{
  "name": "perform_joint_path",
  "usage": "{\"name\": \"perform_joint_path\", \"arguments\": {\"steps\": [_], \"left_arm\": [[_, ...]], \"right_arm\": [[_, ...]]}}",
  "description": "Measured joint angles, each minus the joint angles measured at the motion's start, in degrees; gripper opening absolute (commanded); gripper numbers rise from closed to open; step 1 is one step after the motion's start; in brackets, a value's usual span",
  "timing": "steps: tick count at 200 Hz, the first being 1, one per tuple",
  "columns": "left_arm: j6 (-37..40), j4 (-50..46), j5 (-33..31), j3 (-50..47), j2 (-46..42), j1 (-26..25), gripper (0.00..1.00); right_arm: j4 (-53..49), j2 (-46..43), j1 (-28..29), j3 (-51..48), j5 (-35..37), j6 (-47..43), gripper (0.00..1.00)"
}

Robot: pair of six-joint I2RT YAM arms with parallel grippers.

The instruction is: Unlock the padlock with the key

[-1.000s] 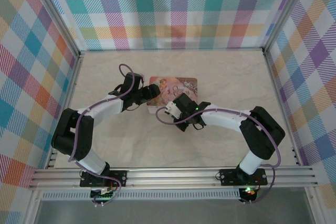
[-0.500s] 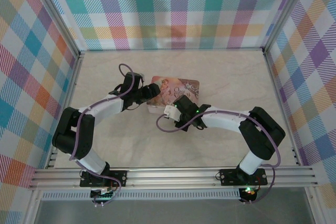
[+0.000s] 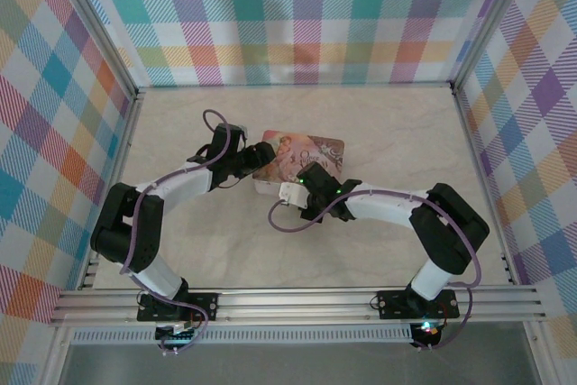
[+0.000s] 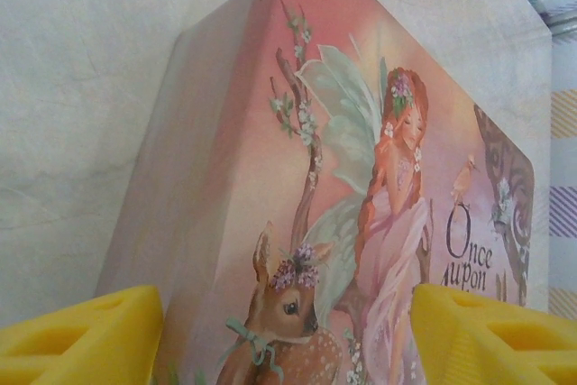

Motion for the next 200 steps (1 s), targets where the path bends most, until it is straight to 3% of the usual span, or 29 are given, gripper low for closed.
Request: {"name": "perform_joint_path", "arguments": {"steps": [82, 157, 200], "left_arm": [[-1.2, -0.2, -1.2, -0.8, -0.9, 0.1, 0.74], [-0.2, -2.9, -5.5, -7.2, -14.6, 0.1, 0.76], [1.5, -6.7, -7.9, -10.4, -19.4, 0.1, 0.77]], "right_arm": [[2.8, -5.8, 0.3, -3.3, -0.5, 2.6, 0.0], [2.3, -20.5, 0.2, -7.8, 1.0, 14.8, 0.0], [-1.0, -23.7, -6.3, -7.9, 2.0, 24.4, 0.0]]}}
